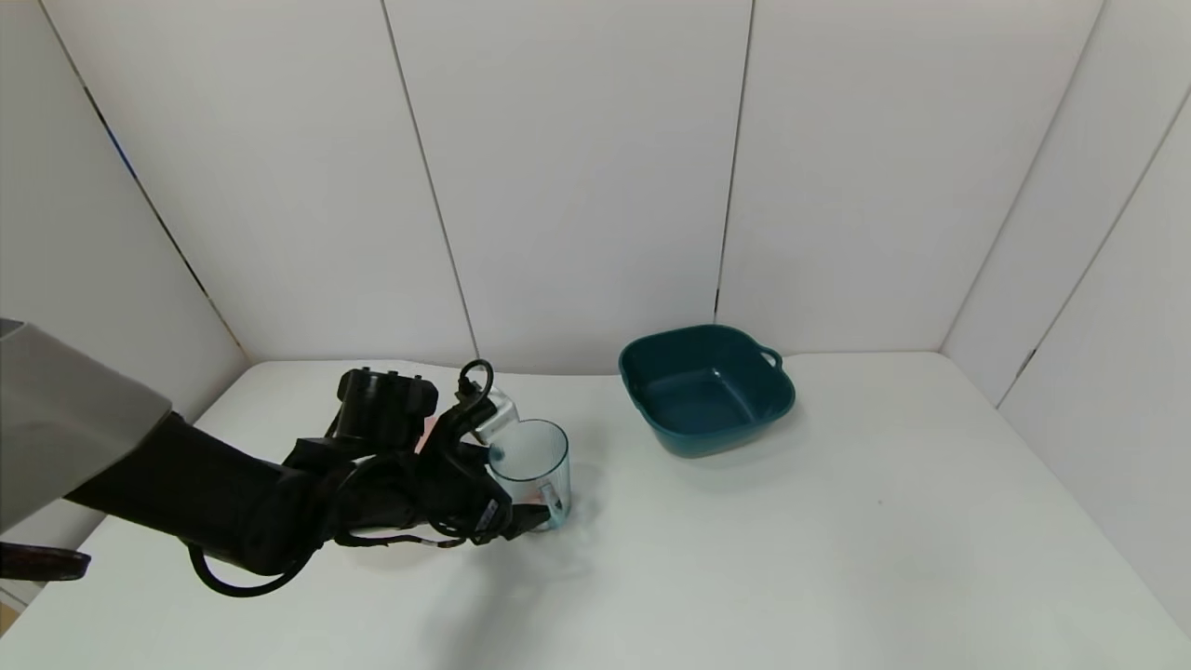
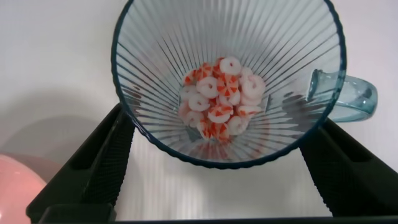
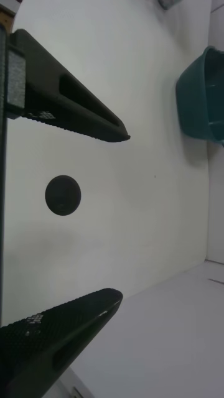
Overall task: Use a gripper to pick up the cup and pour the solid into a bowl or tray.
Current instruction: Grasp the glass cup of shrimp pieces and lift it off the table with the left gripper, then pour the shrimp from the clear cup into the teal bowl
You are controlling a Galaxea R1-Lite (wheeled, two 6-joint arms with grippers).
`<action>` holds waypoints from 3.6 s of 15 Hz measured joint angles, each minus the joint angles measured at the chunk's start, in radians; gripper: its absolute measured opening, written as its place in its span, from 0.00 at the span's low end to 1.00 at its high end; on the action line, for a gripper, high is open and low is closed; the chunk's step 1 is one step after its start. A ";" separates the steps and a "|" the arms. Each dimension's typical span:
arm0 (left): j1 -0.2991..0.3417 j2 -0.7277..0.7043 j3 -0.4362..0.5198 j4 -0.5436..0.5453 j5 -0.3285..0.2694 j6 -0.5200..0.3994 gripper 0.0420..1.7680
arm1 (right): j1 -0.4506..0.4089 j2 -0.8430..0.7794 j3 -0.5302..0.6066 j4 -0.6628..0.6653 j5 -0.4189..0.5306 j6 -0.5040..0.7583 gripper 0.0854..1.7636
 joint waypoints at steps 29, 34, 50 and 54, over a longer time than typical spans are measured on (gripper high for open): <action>0.014 0.202 0.234 -0.738 -0.135 -0.260 0.97 | 0.000 0.000 0.000 0.000 0.000 0.000 0.97; 0.014 0.215 0.240 -0.741 -0.135 -0.259 0.97 | 0.000 0.000 0.000 0.000 0.000 -0.005 0.97; 0.007 0.180 0.230 -0.702 -0.119 -0.259 0.71 | 0.000 0.000 0.000 0.000 0.001 -0.007 0.97; -0.009 0.086 0.200 -0.524 -0.112 -0.260 0.71 | 0.000 0.000 0.000 0.000 0.001 -0.007 0.97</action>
